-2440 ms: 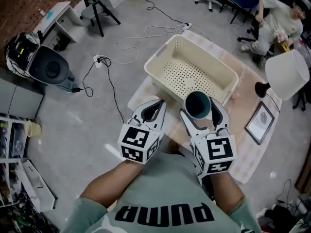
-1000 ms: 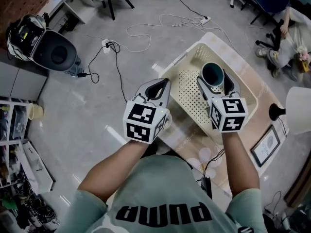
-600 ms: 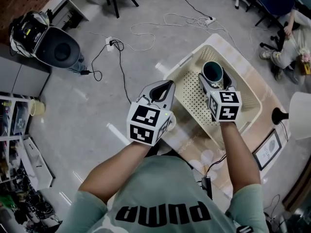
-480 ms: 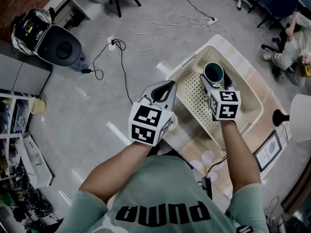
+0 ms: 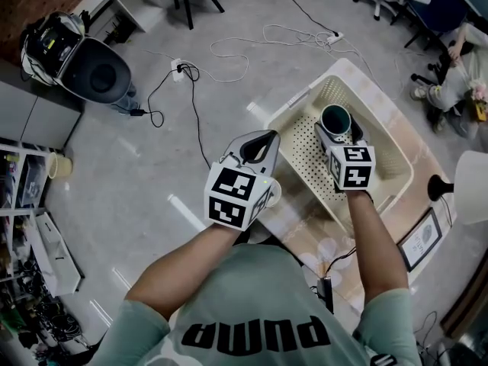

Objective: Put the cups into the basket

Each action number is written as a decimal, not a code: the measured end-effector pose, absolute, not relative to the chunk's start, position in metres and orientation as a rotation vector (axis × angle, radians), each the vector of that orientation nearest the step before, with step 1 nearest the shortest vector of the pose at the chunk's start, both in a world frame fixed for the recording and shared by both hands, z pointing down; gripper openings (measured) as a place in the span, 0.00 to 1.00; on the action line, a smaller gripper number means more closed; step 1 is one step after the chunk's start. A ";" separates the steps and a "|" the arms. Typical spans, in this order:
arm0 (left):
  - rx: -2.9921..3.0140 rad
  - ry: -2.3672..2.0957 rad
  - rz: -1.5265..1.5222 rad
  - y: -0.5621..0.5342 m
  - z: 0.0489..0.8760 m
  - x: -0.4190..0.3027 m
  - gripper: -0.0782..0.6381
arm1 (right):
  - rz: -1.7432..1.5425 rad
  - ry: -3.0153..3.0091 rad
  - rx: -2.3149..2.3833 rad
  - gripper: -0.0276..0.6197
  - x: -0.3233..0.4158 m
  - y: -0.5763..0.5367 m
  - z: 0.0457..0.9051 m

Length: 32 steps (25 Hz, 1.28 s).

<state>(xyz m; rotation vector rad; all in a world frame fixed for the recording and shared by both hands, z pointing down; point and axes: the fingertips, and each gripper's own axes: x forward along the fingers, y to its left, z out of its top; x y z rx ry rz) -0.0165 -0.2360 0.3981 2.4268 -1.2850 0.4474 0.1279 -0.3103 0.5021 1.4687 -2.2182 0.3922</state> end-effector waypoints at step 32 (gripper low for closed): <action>2.472 -1.270 0.351 -0.191 0.385 -0.032 0.11 | 0.323 -2.378 1.576 0.63 0.096 -0.200 0.380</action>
